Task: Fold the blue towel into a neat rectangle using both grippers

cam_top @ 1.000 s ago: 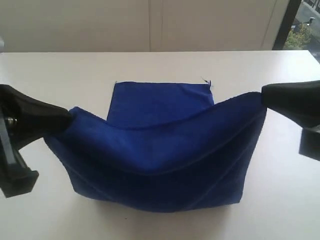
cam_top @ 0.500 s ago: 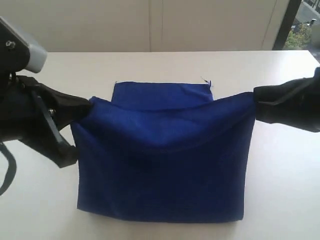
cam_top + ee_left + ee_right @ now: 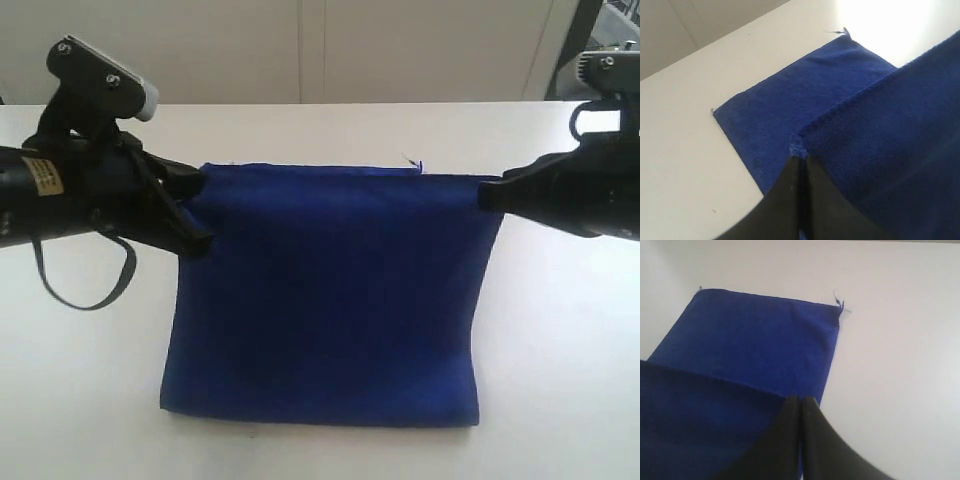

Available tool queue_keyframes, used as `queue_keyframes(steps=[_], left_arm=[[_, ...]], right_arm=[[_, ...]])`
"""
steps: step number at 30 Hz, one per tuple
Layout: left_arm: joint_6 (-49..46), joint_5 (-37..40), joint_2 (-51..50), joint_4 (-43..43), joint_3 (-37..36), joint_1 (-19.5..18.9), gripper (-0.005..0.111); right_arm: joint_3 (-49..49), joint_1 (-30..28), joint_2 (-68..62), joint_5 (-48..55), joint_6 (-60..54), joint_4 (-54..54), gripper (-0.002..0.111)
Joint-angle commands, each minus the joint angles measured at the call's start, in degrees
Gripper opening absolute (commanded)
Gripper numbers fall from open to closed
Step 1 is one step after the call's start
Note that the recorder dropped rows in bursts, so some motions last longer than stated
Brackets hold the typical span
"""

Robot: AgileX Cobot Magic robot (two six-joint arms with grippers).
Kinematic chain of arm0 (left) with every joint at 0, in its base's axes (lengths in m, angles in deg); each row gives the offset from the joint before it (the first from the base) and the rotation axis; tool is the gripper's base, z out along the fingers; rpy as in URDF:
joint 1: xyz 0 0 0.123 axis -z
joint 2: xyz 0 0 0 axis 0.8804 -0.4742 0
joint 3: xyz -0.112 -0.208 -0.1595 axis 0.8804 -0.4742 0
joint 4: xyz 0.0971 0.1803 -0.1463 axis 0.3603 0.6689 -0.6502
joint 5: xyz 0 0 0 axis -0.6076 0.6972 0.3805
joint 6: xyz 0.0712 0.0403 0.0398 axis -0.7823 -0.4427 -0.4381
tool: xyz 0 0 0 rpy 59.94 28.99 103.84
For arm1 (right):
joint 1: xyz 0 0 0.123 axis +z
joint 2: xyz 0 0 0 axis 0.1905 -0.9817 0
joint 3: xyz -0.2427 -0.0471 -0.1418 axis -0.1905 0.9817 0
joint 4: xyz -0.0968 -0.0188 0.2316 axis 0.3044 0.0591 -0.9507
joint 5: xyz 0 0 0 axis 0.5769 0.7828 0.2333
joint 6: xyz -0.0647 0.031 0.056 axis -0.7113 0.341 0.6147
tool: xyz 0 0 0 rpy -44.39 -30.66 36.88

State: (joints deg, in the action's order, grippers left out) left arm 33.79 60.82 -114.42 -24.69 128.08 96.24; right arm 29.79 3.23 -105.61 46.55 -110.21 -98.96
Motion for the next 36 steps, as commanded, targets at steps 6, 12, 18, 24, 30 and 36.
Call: queue_keyframes(steps=[6,12,18,24,30,36], left_arm=[[-0.1,-0.4,-7.2,0.1,4.9,-4.2,0.000],[-0.3,-3.4,-13.0,1.7,8.0,-4.2,0.000],[-0.4,-1.8,-17.0,2.1,12.5,-4.8,0.000],[-1.5,-1.2,-18.9,2.1,16.1,-6.5,0.000],[-1.8,-1.3,-21.3,2.2,18.5,-7.2,0.000],[-1.5,-0.6,-24.0,2.2,21.5,-8.1,0.000]], right_arm=[[-8.2,0.0,-11.3,-2.8,-1.5,-0.1,0.000],[-12.1,0.0,-18.0,-4.2,-1.5,-0.1,0.000],[-15.5,0.0,-21.5,-5.5,-2.0,-0.1,0.000],[-19.0,0.0,-23.6,-5.6,-2.9,-0.1,0.000],[-21.1,0.0,-25.4,-6.5,-3.1,-0.1,0.000],[-24.3,0.0,-28.7,-6.5,-3.3,-0.1,0.000]])
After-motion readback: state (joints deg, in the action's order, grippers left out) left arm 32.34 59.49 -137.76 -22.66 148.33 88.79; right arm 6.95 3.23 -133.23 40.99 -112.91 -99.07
